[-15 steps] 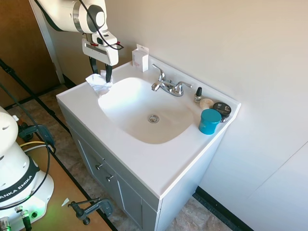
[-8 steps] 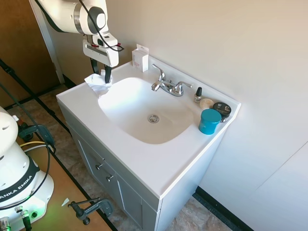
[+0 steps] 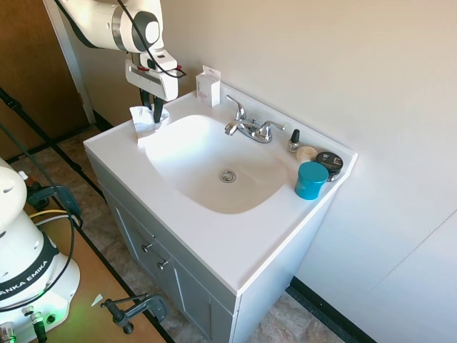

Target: Throw the tissue in the trash bin

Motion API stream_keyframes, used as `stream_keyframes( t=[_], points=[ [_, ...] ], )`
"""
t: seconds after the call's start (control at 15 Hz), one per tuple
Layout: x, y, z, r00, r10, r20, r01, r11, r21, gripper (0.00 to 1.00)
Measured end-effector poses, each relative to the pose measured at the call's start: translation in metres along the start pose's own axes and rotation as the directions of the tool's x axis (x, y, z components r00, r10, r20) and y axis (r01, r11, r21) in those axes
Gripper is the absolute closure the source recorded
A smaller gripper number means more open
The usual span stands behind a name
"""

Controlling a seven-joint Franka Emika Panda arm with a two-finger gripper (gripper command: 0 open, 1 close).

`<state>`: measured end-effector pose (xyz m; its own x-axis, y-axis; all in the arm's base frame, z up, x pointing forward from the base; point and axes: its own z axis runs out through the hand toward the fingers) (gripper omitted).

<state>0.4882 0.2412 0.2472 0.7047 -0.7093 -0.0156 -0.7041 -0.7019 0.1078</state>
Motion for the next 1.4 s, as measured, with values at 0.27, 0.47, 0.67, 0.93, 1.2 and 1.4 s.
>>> stream_keyframes(
  t=[0.27, 0.47, 0.67, 0.93, 1.2, 1.4],
  points=[
    [0.000, 0.006, -0.009, 1.000, 0.003, -0.010, -0.003, 1.000, 0.011, 1.00],
    [0.001, 0.008, -0.018, 1.000, 0.003, -0.020, -0.003, 1.000, 0.024, 1.00],
    [-0.010, 0.013, -0.037, 0.998, -0.024, -0.056, 0.026, 0.999, 0.042, 1.00],
    [-0.066, 0.004, -0.078, 0.988, -0.077, -0.135, 0.087, 0.994, 0.069, 1.00],
    [-0.110, -0.035, -0.102, 0.973, -0.109, -0.206, 0.125, 0.990, 0.070, 1.00],
    [-0.133, -0.079, -0.092, 0.968, -0.140, -0.209, 0.154, 0.987, 0.050, 1.00]
  ],
)
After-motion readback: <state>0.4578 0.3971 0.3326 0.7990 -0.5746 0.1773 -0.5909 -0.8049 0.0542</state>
